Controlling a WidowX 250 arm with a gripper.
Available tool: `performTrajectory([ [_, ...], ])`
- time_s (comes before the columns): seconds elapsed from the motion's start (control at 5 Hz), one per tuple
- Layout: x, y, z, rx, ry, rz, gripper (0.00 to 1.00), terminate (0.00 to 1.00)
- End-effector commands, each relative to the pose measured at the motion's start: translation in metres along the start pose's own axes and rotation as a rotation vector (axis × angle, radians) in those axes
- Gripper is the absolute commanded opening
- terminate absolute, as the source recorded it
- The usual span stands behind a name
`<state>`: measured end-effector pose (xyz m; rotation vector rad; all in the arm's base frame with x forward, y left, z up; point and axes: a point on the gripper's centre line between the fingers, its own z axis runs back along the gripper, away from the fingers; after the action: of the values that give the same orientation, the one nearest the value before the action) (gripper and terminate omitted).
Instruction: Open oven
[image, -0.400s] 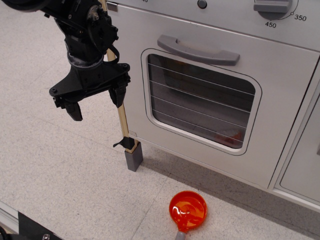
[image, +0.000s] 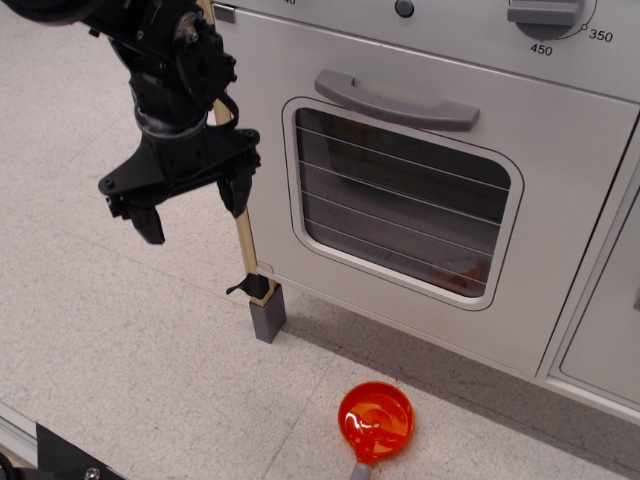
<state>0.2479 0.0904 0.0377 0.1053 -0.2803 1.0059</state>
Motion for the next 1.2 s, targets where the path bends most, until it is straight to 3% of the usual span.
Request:
performTrajectory([
  [0.0,-0.001,-0.068,0.029,-0.139,0.019,0.204,1.0,0.0],
  [0.6,0.022,-0.115,0.06,-0.301,0.127,0.483,1.0,0.0],
  [0.8,0.024,-0.127,0.054,-0.273,0.169,0.531,1.0,0.0],
  [1.0,0.019,-0.133,0.047,-0.293,0.175,0.559,1.0,0.0],
])
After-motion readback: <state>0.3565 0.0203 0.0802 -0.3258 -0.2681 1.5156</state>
